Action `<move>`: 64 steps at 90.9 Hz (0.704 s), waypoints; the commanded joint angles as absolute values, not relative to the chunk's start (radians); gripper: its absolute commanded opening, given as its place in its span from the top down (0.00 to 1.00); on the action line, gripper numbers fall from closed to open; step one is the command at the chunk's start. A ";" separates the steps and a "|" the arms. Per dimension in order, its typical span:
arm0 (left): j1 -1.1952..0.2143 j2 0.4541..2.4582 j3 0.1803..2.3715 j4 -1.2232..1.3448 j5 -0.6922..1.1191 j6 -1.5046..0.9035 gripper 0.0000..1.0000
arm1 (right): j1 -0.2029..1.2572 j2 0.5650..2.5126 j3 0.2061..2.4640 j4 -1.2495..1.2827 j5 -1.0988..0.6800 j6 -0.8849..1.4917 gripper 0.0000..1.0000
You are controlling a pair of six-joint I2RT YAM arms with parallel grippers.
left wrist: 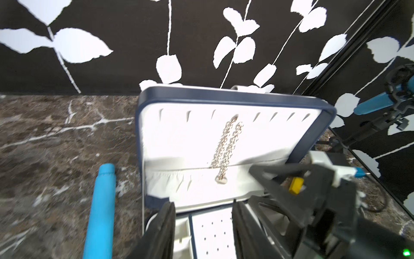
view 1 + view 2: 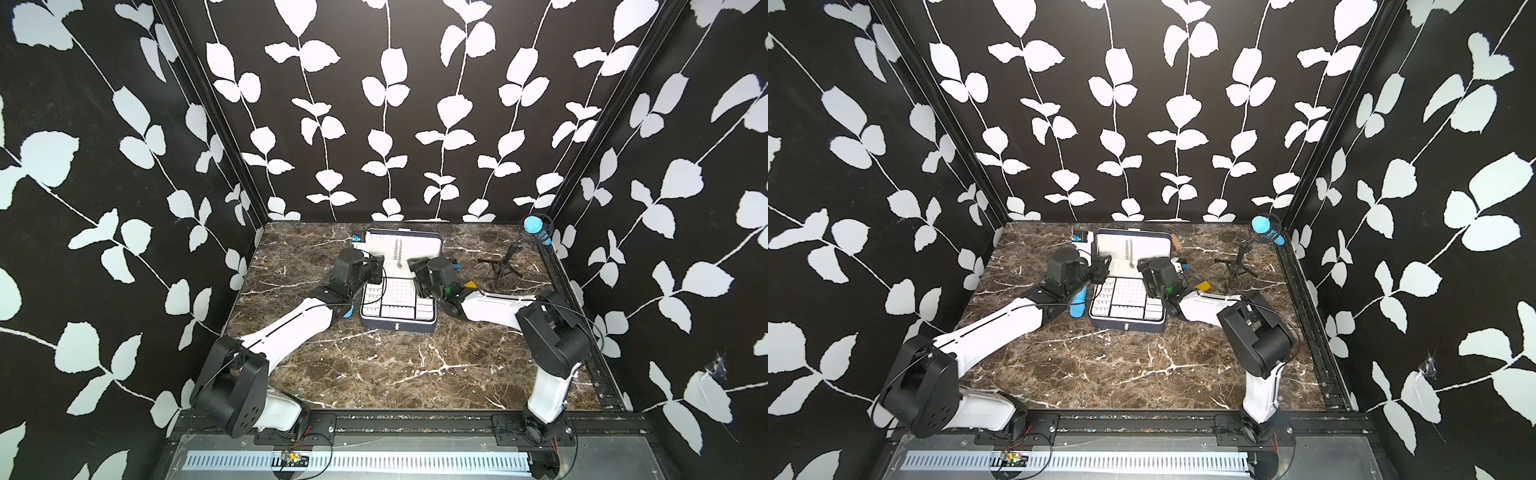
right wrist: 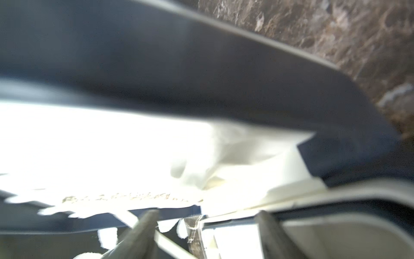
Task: Put jewelry chain into jewelry box
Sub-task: Reset both arms
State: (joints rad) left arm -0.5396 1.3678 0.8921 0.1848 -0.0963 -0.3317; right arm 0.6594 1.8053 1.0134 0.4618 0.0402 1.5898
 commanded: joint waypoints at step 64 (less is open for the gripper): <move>-0.531 1.069 0.756 -0.080 -0.773 -0.302 0.01 | 0.642 1.051 0.768 -0.041 0.636 0.169 0.01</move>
State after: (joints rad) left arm -0.5392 0.9825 0.7662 -0.2062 -0.5617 -0.4671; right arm 0.6594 1.0176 0.7708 -0.0723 0.4057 0.5831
